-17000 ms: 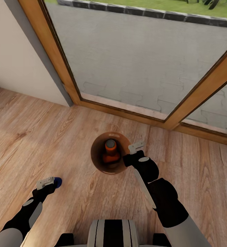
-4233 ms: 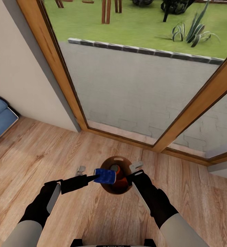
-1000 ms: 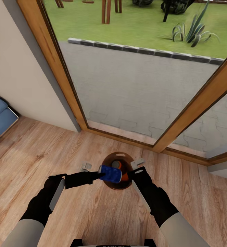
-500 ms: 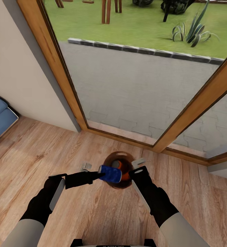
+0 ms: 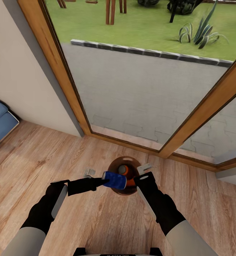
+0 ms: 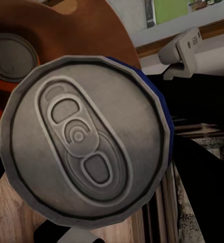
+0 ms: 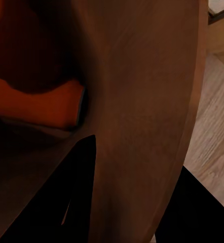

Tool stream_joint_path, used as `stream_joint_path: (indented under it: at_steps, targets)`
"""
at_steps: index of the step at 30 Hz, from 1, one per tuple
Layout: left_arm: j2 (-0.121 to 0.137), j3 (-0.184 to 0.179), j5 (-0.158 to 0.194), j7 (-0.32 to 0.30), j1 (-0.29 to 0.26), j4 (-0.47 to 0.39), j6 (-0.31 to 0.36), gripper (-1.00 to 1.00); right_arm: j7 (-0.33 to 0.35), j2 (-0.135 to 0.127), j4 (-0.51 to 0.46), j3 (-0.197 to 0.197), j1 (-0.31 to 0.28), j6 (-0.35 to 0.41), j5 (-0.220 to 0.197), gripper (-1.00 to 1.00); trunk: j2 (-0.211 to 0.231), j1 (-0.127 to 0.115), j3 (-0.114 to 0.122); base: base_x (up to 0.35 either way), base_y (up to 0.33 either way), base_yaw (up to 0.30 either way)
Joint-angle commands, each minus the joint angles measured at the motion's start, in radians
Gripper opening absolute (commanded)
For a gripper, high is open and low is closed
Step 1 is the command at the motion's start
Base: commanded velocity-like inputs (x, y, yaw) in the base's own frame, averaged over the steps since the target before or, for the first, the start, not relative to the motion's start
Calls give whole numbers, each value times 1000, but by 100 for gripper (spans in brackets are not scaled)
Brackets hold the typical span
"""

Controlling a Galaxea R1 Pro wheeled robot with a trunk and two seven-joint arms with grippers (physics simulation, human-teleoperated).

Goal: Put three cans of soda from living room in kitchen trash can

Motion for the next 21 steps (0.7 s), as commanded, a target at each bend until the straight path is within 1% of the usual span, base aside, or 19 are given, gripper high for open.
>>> stream_joint_path:
  at_steps: [1, 9, 12, 14, 16, 17, 21]
  targets:
    - [0, 0, 0, 0, 0, 0, 0, -100, 0, 0, 0, 0, 0, 0, 3, -100, 0, 0, 0, 0, 0, 0]
    - [0, -1, -1, 1, 0, 0, 0, -100, -2, 2, -2, 1, 0, 0, 3, -100, 0, 0, 0, 0, 0, 0]
    - [0, -1, 0, 15, 0, 0, 0, -100, -2, 2, -2, 0, 0, 0, 3, -100, 0, 0, 0, 0, 0, 0]
    - [0, -1, 0, 46, 0, -1, 0, -100, -2, 2, -2, 0, 0, 0, 3, -100, 0, 0, 0, 0, 0, 0]
    - [0, -2, 0, 55, 0, -1, 1, -100, -2, 2, -2, 0, 0, 0, 3, -100, 0, 0, 0, 0, 0, 0]
    - [0, -2, 0, 57, 0, -1, 1, 100, -2, 2, -2, 0, 0, 0, 3, -100, 0, 0, 0, 0, 0, 0]
    - [-1, -2, 0, 63, 0, -1, 1, 100, -2, 2, -2, 0, 0, 0, 3, -100, 0, 0, 0, 0, 0, 0]
